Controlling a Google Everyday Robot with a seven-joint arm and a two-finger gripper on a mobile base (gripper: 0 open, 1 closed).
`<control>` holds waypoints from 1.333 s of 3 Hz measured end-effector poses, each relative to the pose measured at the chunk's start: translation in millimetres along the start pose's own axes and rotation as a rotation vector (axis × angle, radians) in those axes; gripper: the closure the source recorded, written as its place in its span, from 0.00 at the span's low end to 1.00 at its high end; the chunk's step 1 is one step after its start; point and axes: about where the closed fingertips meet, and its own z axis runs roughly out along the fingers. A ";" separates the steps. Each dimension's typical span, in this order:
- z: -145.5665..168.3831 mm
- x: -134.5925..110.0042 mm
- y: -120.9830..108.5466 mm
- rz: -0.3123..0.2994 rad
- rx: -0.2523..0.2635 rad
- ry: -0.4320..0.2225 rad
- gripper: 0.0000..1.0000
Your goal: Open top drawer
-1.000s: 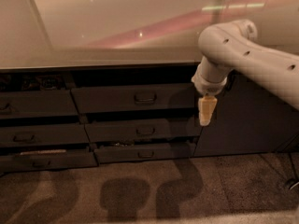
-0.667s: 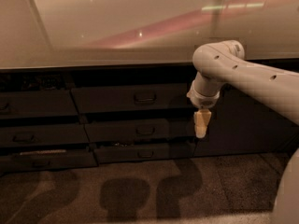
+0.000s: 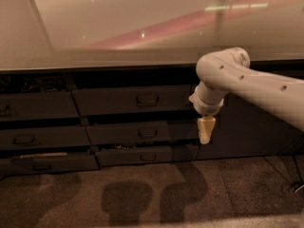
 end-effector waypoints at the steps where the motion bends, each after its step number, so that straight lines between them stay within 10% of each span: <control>1: 15.3 -9.0 18.6 -0.097 0.105 -0.009 0.00; 4: -25.3 10.1 -47.7 -0.056 0.202 0.007 0.00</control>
Offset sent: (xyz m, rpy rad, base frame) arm -0.0131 0.0029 -0.0086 -0.0103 -0.0767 0.0683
